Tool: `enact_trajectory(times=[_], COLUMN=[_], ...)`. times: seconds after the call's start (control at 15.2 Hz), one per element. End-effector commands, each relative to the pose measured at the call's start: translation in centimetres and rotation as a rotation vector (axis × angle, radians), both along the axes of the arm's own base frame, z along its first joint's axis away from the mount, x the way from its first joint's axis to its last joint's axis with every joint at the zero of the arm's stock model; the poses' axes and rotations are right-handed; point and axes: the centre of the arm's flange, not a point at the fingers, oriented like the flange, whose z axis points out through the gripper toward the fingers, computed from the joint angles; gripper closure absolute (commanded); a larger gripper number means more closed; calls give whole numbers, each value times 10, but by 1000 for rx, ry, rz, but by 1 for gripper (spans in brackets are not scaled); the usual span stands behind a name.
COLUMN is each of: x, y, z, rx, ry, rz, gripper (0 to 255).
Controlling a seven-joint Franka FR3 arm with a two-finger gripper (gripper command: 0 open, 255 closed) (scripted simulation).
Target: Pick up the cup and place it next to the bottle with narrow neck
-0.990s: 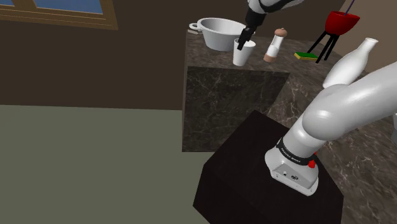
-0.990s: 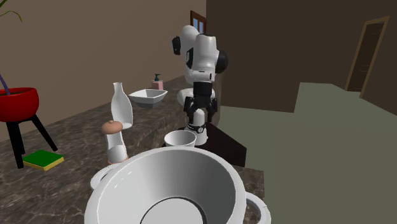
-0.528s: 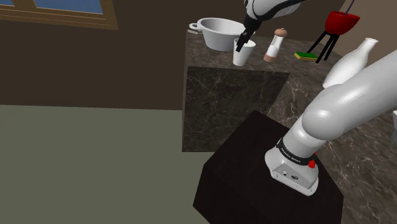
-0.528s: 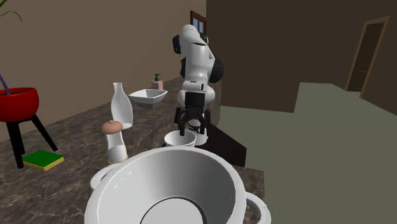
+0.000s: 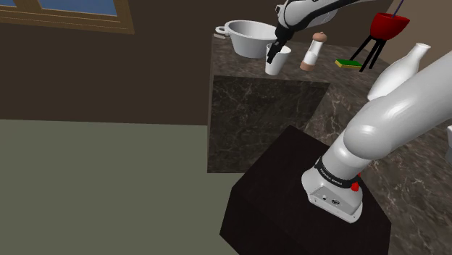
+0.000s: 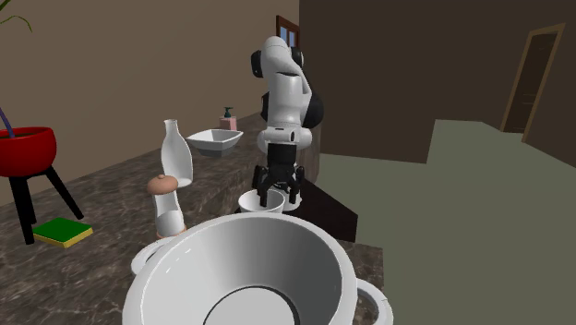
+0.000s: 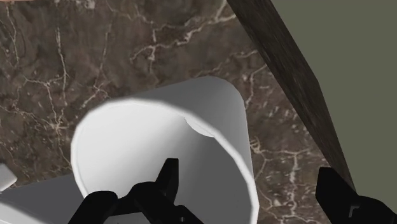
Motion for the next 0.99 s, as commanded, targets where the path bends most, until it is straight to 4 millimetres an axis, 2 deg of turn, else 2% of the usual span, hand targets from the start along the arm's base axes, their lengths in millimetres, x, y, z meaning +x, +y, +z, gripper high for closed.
enact_trajectory(times=[0.0, 0.2, 0.26, 0.86, 0.92], x=[0, 0, 0, 0, 0], y=[0, 0, 0, 0, 0], z=[0, 0, 0, 0, 5], rx=[0, 0, 0, 0, 0], ry=[0, 0, 0, 0, 0], rz=[0, 0, 0, 0, 0], gripper=[0, 0, 255, 255, 255])
